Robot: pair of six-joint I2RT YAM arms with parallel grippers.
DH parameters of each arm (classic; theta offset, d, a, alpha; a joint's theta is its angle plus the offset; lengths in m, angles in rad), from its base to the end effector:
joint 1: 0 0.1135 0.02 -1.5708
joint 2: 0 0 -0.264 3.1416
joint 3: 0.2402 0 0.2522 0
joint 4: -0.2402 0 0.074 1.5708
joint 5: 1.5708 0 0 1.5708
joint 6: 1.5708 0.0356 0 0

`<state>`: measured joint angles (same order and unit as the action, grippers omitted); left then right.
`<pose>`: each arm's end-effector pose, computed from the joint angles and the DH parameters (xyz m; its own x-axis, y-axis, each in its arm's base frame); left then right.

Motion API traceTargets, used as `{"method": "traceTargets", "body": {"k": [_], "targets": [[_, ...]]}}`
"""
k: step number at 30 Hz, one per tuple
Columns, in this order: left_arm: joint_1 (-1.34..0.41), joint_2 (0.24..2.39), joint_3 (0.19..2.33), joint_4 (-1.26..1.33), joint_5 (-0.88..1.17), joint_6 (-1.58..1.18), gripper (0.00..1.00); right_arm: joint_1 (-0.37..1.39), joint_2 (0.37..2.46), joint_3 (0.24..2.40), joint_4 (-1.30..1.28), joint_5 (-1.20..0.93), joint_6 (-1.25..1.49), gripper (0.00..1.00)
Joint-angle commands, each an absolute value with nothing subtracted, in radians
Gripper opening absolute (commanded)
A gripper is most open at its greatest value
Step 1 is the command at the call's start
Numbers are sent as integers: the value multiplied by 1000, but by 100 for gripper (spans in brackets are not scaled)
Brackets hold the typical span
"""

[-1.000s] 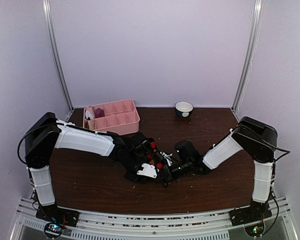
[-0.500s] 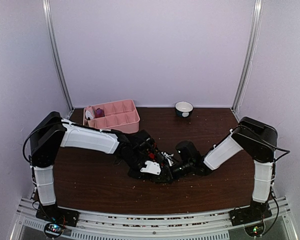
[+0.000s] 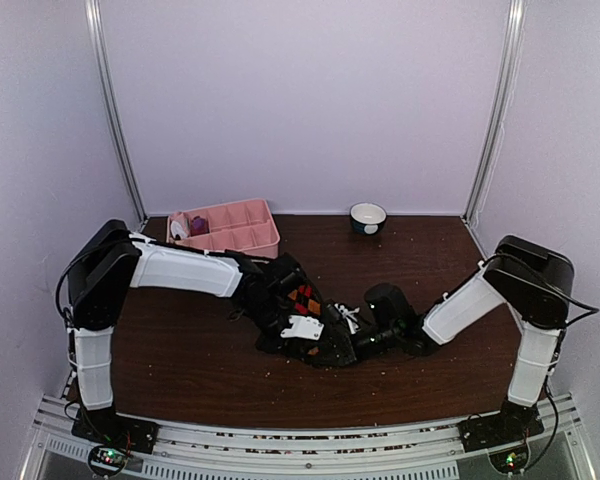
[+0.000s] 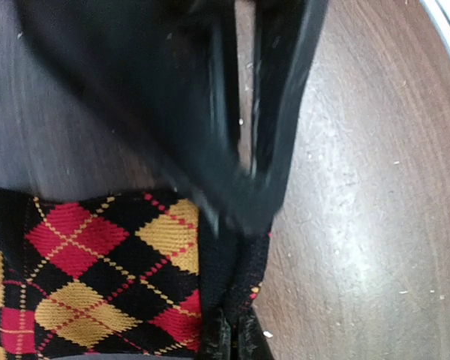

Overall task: Roll the socks
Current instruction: Roll the sock at the center of the board.

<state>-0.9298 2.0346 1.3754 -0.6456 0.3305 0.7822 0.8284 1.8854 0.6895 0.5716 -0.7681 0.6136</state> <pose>0.2280 -0.3249 0.1431 0.1610 0.8990 -0.4072 0.9806 -0.1923 -0.0368 0.2035 0.2584 0.1003 -0.8477 -0.3113 -0.4295 -0.5173 0.3060 0.7992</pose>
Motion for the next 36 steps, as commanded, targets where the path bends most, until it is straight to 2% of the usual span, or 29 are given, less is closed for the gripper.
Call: {"method": "traceTargets", "body": {"k": [1, 4, 9, 10, 12, 13, 14, 15, 20, 22, 23, 24, 27, 32, 33, 36], "targets": [[-891, 2101, 1376, -790, 422, 698, 0, 823, 1808, 618, 692, -674, 583, 20], [-880, 2122, 1393, -821, 465, 674, 0, 822, 1762, 565, 783, -642, 582, 23], [-852, 2163, 1435, -903, 549, 663, 0, 824, 1650, 486, 787, -526, 492, 30], [-847, 2173, 1445, -916, 562, 660, 0, 823, 1626, 473, 776, -504, 471, 36], [-834, 2196, 1468, -949, 593, 654, 0, 824, 1564, 461, 710, -468, 403, 56], [-827, 2207, 1479, -967, 612, 651, 0, 827, 1526, 461, 661, -442, 362, 74], [-821, 2215, 1490, -984, 630, 649, 0, 829, 1488, 462, 605, -405, 319, 97], [-815, 2224, 1499, -997, 644, 646, 0, 832, 1449, 464, 551, -355, 284, 100], [-799, 2245, 1518, -1018, 653, 638, 0, 831, 1243, 409, 495, -104, 249, 100], [-799, 2264, 1534, -1032, 644, 633, 0, 826, 1188, 355, 548, 104, 371, 99], [-798, 2273, 1544, -1041, 645, 634, 0, 805, 1173, 349, 533, 128, 425, 99], [-797, 2280, 1550, -1047, 645, 630, 0, 792, 1162, 322, 521, 109, 471, 100], [-793, 2292, 1565, -1051, 634, 622, 0, 770, 1192, 187, 824, 5, 504, 100], [-772, 2306, 1580, -1082, 670, 616, 0, 839, 1235, 212, 724, 0, 339, 100], [-765, 2313, 1585, -1090, 675, 617, 0, 860, 1233, 212, 713, 7, 306, 98], [-756, 2332, 1594, -1105, 680, 618, 0, 907, 1252, 237, 666, -9, 232, 84]]}}
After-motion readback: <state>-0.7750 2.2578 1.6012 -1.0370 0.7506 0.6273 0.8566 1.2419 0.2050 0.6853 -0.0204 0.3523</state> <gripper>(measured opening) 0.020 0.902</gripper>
